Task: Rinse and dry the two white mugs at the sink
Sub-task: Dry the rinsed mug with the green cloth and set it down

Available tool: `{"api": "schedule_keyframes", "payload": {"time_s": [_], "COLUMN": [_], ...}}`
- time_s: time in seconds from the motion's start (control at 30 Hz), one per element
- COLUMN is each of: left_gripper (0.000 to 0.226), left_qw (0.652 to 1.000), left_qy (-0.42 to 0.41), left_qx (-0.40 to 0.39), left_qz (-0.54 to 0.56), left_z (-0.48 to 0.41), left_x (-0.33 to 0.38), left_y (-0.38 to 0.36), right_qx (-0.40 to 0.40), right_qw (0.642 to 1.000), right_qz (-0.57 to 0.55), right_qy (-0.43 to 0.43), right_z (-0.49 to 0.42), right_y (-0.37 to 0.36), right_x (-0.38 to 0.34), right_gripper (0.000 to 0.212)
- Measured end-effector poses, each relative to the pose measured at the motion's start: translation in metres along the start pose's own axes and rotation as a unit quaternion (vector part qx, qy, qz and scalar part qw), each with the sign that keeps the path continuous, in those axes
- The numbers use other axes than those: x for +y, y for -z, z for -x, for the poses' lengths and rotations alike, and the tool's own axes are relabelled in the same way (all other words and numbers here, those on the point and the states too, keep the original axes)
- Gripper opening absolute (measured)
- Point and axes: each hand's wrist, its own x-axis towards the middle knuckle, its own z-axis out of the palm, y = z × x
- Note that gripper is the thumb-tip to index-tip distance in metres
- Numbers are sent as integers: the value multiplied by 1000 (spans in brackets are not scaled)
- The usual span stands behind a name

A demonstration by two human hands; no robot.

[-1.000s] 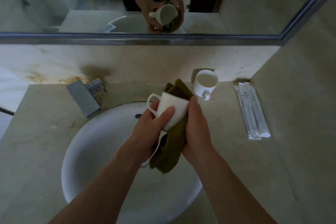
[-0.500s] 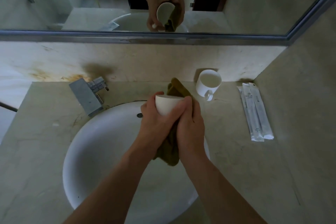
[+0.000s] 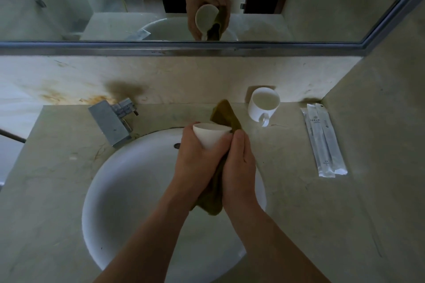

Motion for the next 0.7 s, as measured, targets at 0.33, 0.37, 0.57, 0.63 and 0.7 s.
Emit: {"api": "schedule_keyframes", "payload": {"time_s": [0.33,0.37,0.57,0.63,0.7], "left_gripper": [75,66,66,73,77], "left_qw": [955,948,984,989,990], "left_qy": [58,59,-1,-1,12], "left_qx": [-140,-164,-135,-104,-88], "left_qz": [255,268,113,107,105], "left_z": [-10,-13,-23,-18,-8], "left_x": [-11,-11,-8,-7,-4], "left_y": [25,28,39,37,28], "right_qx": [-68,-80,-47,-22,20], "right_qw": [995,994,995,997,999], "right_qz": [38,33,-20,-20,-12], "right_qy": [-57,-72,-90,-73,-47], "right_z": [-31,-32,-25,-23,-21], "right_y": [9,9,9,9,4], "right_x": [-13,-13,-19,-22,-22], "right_gripper": [33,30,29,25,16]}}
